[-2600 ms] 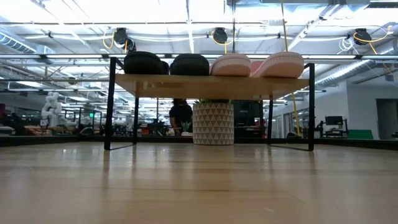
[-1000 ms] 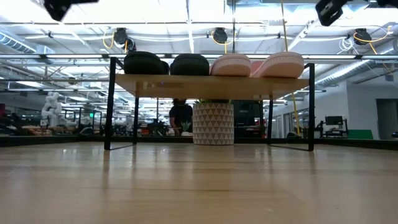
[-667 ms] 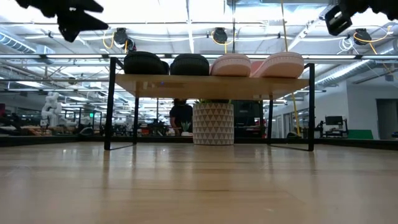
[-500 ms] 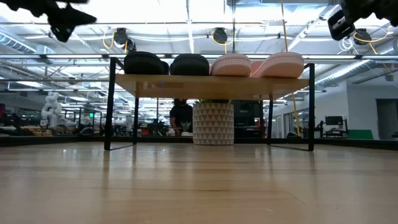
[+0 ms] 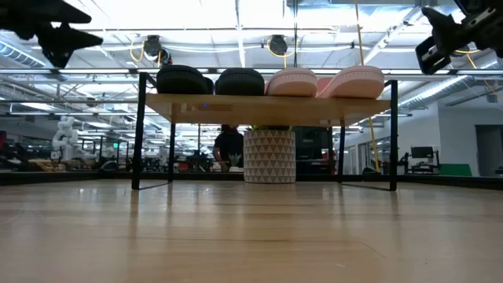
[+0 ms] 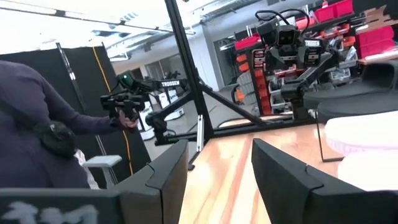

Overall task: Pick and place slides into the shelf
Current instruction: Return to Home Position

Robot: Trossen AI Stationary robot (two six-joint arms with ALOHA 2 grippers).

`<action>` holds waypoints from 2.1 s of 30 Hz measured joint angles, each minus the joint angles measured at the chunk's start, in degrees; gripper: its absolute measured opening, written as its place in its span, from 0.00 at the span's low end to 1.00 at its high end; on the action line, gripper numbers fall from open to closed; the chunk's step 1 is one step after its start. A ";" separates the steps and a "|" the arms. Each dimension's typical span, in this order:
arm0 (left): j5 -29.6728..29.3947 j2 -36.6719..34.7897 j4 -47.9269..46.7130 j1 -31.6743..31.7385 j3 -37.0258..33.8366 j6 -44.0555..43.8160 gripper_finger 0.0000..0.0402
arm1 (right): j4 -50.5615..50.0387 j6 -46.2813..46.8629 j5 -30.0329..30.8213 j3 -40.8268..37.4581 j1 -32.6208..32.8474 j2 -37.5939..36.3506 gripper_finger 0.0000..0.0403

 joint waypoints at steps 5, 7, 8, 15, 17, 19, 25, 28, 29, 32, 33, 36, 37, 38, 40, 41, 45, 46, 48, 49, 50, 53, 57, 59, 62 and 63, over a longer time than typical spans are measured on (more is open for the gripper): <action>-1.55 -1.89 7.96 -4.06 -6.80 -0.77 0.51 | -0.03 0.21 0.02 -2.38 0.00 -1.18 0.42; -2.99 -2.35 9.64 -5.61 -8.50 -0.41 0.51 | 0.03 0.27 0.01 -3.24 0.00 -2.02 0.42; -3.87 -2.54 9.60 -6.37 -9.01 -0.69 0.51 | 0.26 0.21 0.02 -3.61 0.00 -2.46 0.42; -9.94 -2.57 9.74 -10.81 -12.97 -4.02 0.51 | 0.63 0.11 -0.35 -6.28 0.00 -4.79 0.42; -12.27 -2.56 9.63 -11.57 -14.19 -5.28 0.51 | 0.89 0.59 -0.31 -6.98 0.00 -4.77 0.42; -13.79 -2.56 9.60 -11.90 -14.80 -6.33 0.51 | 1.04 1.23 -0.36 -7.28 0.00 -4.75 0.42; -14.72 -2.56 9.56 -10.76 -16.00 -6.98 0.51 | 0.84 -0.18 -0.40 -7.39 0.00 -4.75 0.42; -11.99 -2.56 7.84 -8.89 -16.60 -8.42 0.51 | 0.66 -0.26 -0.40 -7.41 -0.02 -4.75 0.42; -10.78 -2.56 7.06 -8.15 -16.80 -8.88 0.51 | 0.54 -0.24 -0.40 -7.44 -0.02 -4.75 0.42; -8.19 -2.54 5.99 -5.84 -17.24 -9.81 0.51 | 0.34 0.21 -0.40 -7.46 -0.02 -4.75 0.42; -7.24 -2.56 6.15 -5.16 -17.24 -9.17 0.51 | 0.34 0.24 -0.40 -7.46 -0.02 -4.75 0.42; -5.47 -2.59 6.08 -3.03 -17.24 -7.26 0.51 | 0.34 0.24 -0.40 -7.50 -0.02 -4.75 0.42; -5.16 -2.62 6.12 -2.26 -17.24 -6.80 0.51 | 0.34 0.24 -0.40 -7.50 -0.02 -4.75 0.42; -4.66 -2.82 6.10 -1.54 -17.24 -6.69 0.51 | 0.38 0.15 -0.40 -7.50 -0.02 -4.75 0.42; -2.90 -3.46 6.24 0.01 -17.24 -5.47 0.51 | 0.78 -0.02 -0.42 -7.50 -0.02 -4.75 0.42; -1.36 -4.08 6.45 0.81 -17.24 -4.31 0.51 | 1.08 -0.07 -0.42 -7.52 -0.02 -4.75 0.42; 5.32 -6.59 9.59 3.66 -17.23 2.32 0.51 | 1.28 0.13 -2.05 -7.55 -0.02 -4.75 0.42; 6.70 -7.25 9.93 4.39 -17.21 3.99 0.51 | 1.26 0.10 -3.00 -7.55 -0.02 -4.75 0.42; 8.42 -8.42 9.67 5.77 -17.50 5.42 0.51 | 1.06 -0.08 -3.63 -7.55 -0.02 -4.75 0.42; 9.03 -9.01 9.56 6.38 -17.81 6.03 0.51 | 0.39 -0.08 -3.54 -7.55 -0.02 -4.75 0.42; 9.99 -8.97 9.83 6.96 -17.81 6.86 0.51 | -0.61 0.09 -3.48 -7.55 -0.04 -4.73 0.42; 11.16 -9.00 10.12 8.50 -17.82 8.57 0.51 | -2.17 0.28 -3.47 -7.62 -0.04 -4.71 0.42; 11.22 -8.99 10.15 10.40 -17.83 8.96 0.51 | -2.70 -0.65 -3.39 -7.63 -0.04 -4.73 0.42; 11.64 -8.99 10.23 11.22 -17.84 8.98 0.51 | -2.66 -1.44 -3.39 -7.63 -0.08 -4.73 0.42; 13.25 -8.99 11.11 12.17 -17.96 8.63 0.51 | -2.93 -1.64 -3.43 -7.63 -0.59 -4.73 0.42; 13.43 -8.99 11.06 12.29 -17.97 8.50 0.51 | -3.08 -1.64 -3.43 -7.63 -0.83 -4.73 0.42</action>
